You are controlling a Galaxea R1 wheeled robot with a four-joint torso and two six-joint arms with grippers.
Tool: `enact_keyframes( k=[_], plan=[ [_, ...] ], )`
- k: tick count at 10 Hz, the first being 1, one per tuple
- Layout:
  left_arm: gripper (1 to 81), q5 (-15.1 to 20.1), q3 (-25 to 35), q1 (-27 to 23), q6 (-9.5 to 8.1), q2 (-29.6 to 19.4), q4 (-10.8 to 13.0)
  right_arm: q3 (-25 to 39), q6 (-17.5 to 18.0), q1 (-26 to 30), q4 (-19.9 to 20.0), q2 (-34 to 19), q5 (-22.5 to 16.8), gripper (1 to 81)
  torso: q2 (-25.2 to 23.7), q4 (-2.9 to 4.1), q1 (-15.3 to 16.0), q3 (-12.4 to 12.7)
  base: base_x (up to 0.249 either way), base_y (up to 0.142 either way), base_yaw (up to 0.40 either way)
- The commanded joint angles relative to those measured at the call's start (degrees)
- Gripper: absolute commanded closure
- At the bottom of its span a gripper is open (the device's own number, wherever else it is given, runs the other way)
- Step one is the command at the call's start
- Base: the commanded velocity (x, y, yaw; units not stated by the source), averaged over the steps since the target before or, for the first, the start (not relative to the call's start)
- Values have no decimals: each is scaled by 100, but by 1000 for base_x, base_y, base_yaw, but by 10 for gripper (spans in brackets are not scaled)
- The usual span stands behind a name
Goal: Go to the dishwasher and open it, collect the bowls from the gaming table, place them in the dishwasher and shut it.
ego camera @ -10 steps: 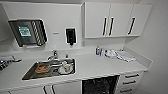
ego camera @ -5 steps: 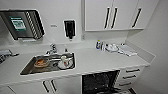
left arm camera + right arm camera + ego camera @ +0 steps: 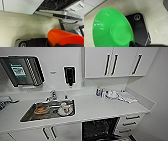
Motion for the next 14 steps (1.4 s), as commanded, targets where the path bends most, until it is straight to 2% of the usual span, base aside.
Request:
enact_keyframes(
  k=[1, 4, 6, 7, 10, 11, 12, 14],
  plan=[
    [811, 893, 366, -958, -164, -307, 15, 880, 114, 518, 177, -819, -347, 811, 0, 0, 0, 0, 0, 0, 0],
    [811, 1535, 656, -1644, -199, -289, -81, 1181, 413, 721, 204, -1199, -356, 811, 2, 0, 0, -2, 0, 0, 0],
    [811, 1863, 736, -2057, -199, -271, -222, 1181, 449, 774, 204, -1261, -356, 811, 2, 0, 2, -5, 0, 0, 0],
    [811, 2062, 754, -2278, -208, -237, -274, 1198, 449, 800, 212, -1278, -356, 811, 2, 0, 2, -207, 0, 0, 0],
    [811, 2627, 762, -2857, -208, -34, -389, 1375, 449, 800, 204, -1296, -329, 811, 2, 0, 2, -497, 0, 0, 0],
    [811, 2829, 762, -3034, -208, 45, -442, 1410, 449, 791, 204, -1287, -303, 811, 5, 0, 4, -332, 0, 0, 0],
    [811, 3065, 754, -3175, -208, 141, -442, 1410, 449, 783, 204, -1287, -303, 811, 7, 0, 6, -418, 0, 0, 0],
    [811, 3277, 762, -3429, -208, 247, -442, 1392, 449, 774, 204, -1261, -303, 811, 11, 0, 9, -461, 0, 0, 0]
  ],
)
